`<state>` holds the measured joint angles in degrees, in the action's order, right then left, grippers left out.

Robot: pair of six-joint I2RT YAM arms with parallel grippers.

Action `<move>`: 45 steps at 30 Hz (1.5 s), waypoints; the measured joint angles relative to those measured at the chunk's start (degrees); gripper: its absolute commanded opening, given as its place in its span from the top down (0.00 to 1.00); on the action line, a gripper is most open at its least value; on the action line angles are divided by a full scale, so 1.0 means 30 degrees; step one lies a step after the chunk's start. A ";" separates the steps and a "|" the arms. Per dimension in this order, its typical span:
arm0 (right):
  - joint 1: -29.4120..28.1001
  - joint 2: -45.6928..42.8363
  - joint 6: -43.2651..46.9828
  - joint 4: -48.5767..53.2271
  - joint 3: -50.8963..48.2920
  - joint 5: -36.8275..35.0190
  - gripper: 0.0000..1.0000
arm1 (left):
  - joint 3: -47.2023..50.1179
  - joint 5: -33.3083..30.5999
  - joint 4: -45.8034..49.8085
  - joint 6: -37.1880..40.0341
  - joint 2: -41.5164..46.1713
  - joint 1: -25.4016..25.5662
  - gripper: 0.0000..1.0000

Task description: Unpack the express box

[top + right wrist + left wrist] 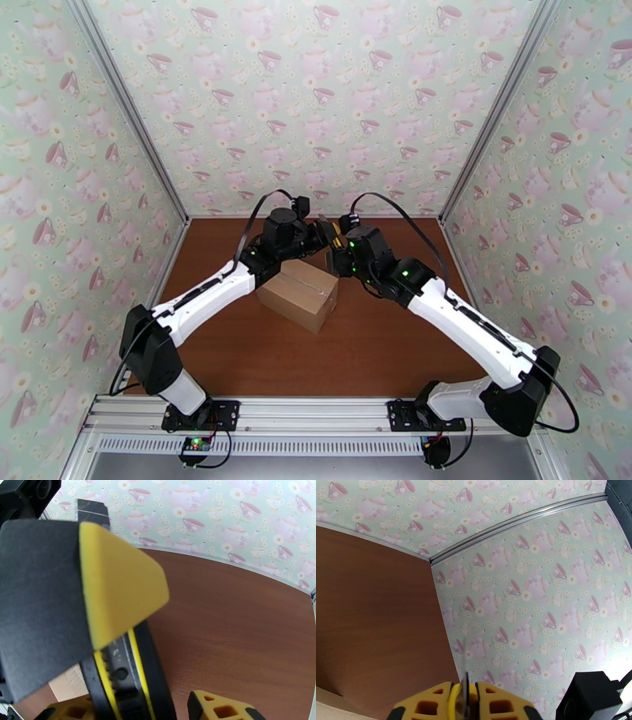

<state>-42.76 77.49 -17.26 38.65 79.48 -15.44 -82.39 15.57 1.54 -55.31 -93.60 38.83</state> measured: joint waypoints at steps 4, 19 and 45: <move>-0.0015 0.0044 0.0058 0.0007 0.0000 -0.0160 0.48 | 0.0000 -0.0007 -0.0007 -0.0007 0.0000 0.0000 1.00; -0.0248 0.0073 0.0714 0.0175 0.0000 -0.0313 0.72 | 0.0000 -0.0823 0.0102 0.0087 -0.0007 0.0000 1.00; -0.0226 0.0925 -0.0175 0.3002 0.0721 -0.1326 1.00 | 0.0576 -0.0940 -0.0576 -0.0058 0.0044 -0.0554 0.50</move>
<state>-43.44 80.27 -17.78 47.66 81.65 -19.42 -80.66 12.75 -0.19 -55.48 -93.47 37.17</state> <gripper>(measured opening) 0.393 0.504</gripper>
